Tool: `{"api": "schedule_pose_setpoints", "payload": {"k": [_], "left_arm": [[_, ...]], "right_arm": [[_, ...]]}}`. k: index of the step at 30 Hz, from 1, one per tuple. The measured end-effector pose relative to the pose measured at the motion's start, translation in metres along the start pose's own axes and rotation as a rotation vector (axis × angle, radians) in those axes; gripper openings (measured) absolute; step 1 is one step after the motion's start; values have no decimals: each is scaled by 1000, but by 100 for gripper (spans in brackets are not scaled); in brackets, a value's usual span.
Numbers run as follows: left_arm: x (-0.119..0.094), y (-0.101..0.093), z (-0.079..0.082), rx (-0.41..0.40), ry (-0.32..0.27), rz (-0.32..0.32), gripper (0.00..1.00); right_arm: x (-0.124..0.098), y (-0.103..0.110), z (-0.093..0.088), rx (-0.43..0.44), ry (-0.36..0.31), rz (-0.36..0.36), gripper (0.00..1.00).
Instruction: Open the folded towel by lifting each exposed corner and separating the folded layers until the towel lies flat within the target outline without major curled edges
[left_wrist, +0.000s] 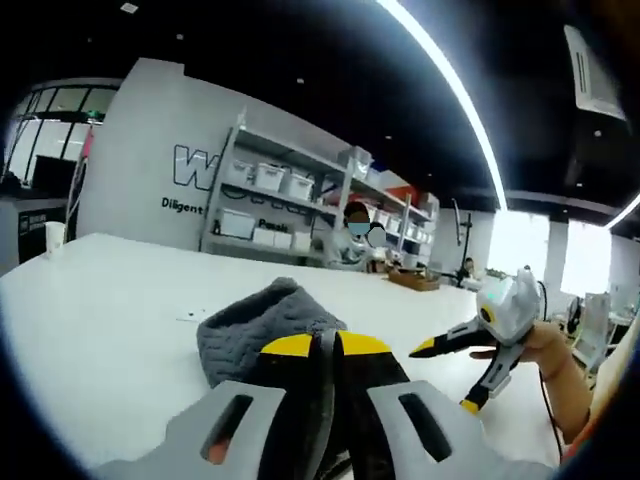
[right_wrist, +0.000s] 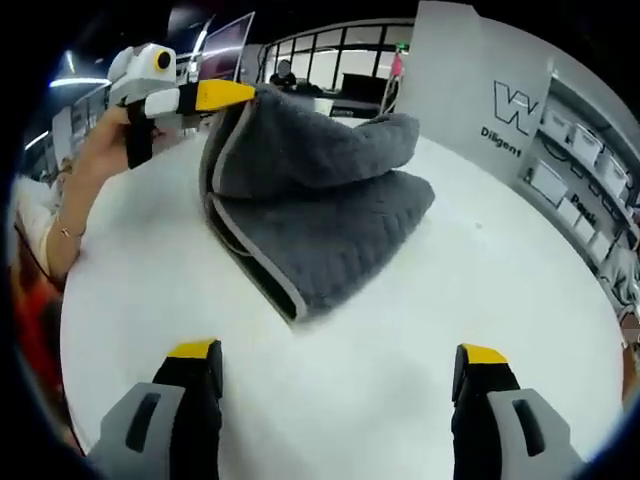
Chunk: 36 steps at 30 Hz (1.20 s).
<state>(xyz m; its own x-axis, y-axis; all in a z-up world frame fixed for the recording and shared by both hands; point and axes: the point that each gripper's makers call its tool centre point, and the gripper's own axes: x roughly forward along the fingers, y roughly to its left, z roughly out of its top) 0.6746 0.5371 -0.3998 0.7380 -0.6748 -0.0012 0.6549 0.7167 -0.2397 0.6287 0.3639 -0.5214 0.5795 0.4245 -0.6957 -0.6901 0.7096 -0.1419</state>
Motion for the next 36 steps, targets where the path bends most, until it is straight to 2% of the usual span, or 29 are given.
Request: {"api": "schedule_pose_setpoints", "payload": {"k": [6, 11, 17, 26, 36], "left_arm": [[-11, 15, 0, -36, -22, 54, 5], [-24, 35, -1, -85, -59, 129, 5], [-41, 57, -8, -112, -70, 217, 5], [-63, 85, -31, -131, -29, 322, 6], [-83, 109, -54, -131, 38, 393, 6]], "right_arm": [[0, 0, -1, -1, 4, -3, 96], [1, 1, -2, -5, 9, 0, 96], [2, 1, -3, -6, 13, -1, 96], [4, 3, -4, -8, 21, 6, 96], [7, 3, -7, -6, 35, 12, 96]]}}
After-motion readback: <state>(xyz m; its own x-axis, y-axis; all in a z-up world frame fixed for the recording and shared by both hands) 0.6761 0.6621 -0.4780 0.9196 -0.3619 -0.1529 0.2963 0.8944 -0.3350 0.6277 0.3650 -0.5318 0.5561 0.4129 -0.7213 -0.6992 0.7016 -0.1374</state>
